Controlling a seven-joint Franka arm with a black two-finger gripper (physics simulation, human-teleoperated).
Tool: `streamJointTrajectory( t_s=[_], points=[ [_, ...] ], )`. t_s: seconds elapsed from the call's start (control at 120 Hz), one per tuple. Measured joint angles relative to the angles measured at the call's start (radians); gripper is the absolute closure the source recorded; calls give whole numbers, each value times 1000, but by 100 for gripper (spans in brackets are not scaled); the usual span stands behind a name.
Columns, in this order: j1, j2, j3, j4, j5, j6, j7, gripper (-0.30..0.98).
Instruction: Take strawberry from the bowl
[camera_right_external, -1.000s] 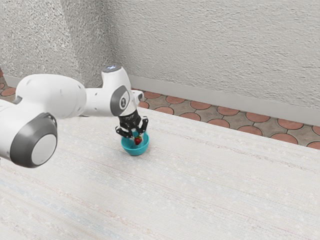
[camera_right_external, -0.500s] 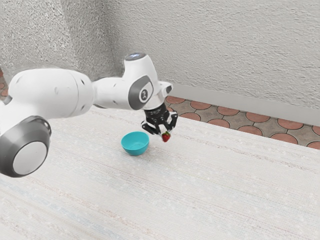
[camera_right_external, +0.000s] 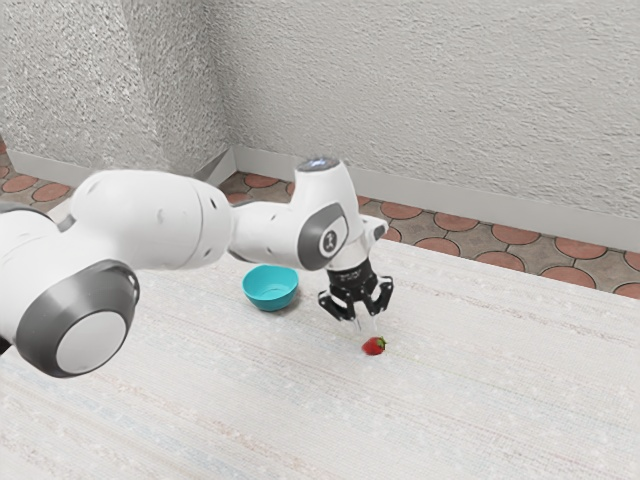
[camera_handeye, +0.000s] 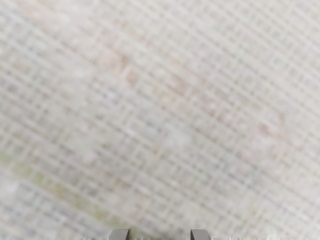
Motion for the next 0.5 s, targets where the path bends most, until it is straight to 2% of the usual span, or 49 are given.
streamJointTrajectory(
  t_s=[0.2, 0.317, 0.383, 0.5],
  points=[
    [-4, -4, -9, -2, -7, 30, 2, 28],
    [-3, -87, -10, -24, 1, 6, 1, 16],
    [22, -184, -7, -25, 56, -72, 15, 12],
    [163, -347, 23, -10, 139, -266, 114, 7]
  ],
)
